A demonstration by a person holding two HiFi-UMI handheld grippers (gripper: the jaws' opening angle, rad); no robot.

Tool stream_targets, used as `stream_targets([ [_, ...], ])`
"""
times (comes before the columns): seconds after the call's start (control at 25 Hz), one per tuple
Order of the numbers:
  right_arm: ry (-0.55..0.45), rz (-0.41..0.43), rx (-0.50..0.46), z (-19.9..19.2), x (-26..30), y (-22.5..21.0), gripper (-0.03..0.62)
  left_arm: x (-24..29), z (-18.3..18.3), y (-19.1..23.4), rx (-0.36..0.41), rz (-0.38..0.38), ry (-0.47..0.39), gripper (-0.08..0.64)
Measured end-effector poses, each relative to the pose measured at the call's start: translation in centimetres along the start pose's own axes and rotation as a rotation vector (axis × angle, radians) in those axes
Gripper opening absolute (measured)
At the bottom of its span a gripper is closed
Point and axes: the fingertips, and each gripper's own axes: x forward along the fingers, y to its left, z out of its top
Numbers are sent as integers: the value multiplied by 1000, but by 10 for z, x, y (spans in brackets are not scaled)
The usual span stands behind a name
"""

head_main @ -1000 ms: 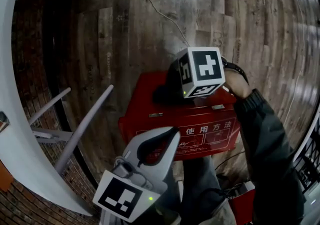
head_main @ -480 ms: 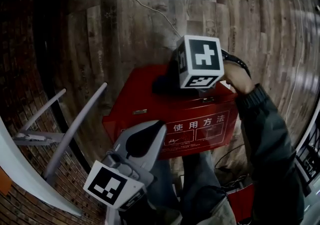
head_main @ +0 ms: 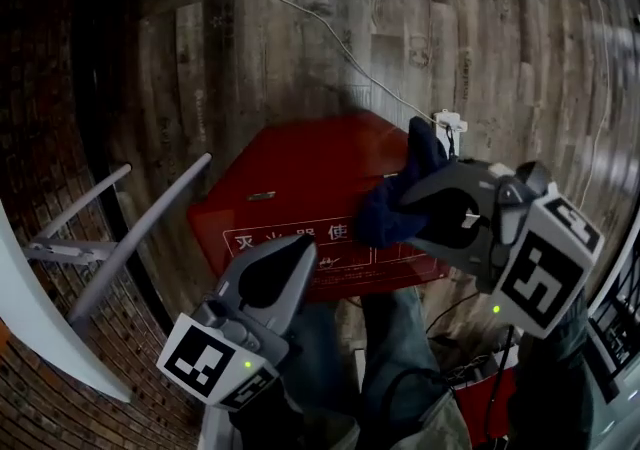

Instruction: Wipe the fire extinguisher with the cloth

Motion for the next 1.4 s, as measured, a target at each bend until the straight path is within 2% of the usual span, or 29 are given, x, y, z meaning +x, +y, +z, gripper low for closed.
stream_targets([
  [0.08,35,-179,-61,-9,11,17,64,-2,-6,-7,-6,10,-24,5],
  [0.16,43,-296,-71,-18,21,36,64,-3,-15,-17,-12,16,-39,5],
  [0.28,-24,-277,83,-27,33,75,64,-4,-28,-31,-27,40,-69,5],
  [0.36,-42,-277,128,-32,43,98,64,-7,-36,-42,-55,53,-93,5],
  [0.48,-15,-383,83,-38,50,118,65,-19,-53,-66,-96,59,-113,5],
  [0.56,3,-435,32,-39,49,114,64,-28,-62,-74,-104,86,-131,5],
  [0.68,-21,-465,-15,-23,48,87,66,-50,-74,-70,-121,180,-194,5],
  [0.8,-55,-508,-80,12,60,57,66,-77,-92,-61,-159,278,-255,5],
  [0.88,-69,-486,-99,29,74,52,66,-89,-106,-62,-200,315,-289,5],
  [0.96,-78,-439,-125,31,83,65,66,-96,-113,-68,-241,315,-330,5],
  [1.04,-92,-380,-142,18,83,91,66,-98,-113,-76,-254,297,-361,5],
  [1.12,-101,-359,-134,-8,72,117,66,-98,-117,-80,-248,287,-366,5],
  [1.24,-80,-454,-130,-48,45,128,66,-95,-133,-80,-264,269,-360,5],
  [1.32,-95,-552,-121,-55,30,112,66,-95,-141,-78,-274,253,-355,5],
  [1.4,-108,-641,-51,-53,21,89,66,-99,-144,-75,-271,244,-350,5],
])
